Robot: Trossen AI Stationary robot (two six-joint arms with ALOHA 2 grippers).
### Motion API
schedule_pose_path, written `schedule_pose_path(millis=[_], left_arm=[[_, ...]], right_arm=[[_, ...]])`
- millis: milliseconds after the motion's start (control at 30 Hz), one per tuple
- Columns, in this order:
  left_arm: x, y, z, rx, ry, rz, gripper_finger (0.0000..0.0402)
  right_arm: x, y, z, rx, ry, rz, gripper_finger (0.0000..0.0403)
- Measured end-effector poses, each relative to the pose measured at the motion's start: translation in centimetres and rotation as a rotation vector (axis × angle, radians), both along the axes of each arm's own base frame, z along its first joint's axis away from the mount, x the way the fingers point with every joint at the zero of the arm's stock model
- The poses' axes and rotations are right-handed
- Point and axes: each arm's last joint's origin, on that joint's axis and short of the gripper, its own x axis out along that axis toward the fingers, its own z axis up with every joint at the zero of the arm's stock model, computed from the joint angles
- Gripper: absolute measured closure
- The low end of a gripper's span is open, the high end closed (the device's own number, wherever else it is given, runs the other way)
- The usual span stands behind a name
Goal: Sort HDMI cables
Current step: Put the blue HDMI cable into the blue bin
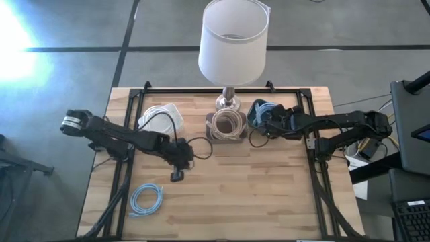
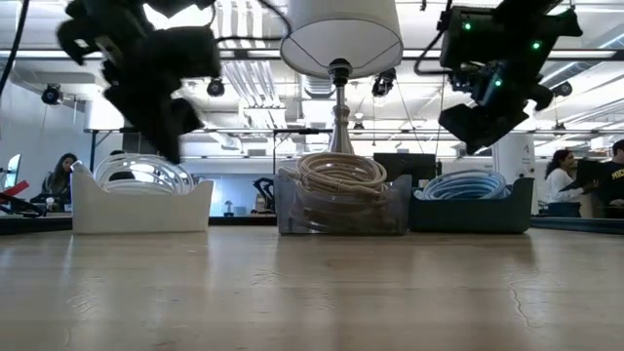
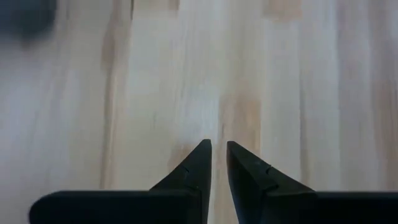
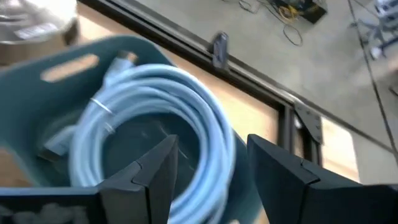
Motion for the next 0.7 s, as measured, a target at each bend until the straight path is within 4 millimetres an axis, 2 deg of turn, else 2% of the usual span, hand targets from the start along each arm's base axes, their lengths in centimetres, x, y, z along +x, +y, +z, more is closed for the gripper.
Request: schedule_pose_path(millis=[200, 367, 700], left_arm=[[-2.2, 0.3, -0.6, -0.036, 0.232, 0.116, 0.0348], [-3.9, 0.1, -1.4, -0.135, 0.469, 0.052, 0.0348], [-5.6, -2.4, -3.1, -0.217, 0.644, 0.004, 0.0348]], right_arm=[[-0.6, 0.4, -0.5, 0.066, -0.035, -0.063, 0.0212], [-0.3, 1.6, -0.5, 0.089, -0.038, -0.001, 0.0211], [0.8, 3.7, 0.0, 0.088, -0.126, 0.113, 0.0211]])
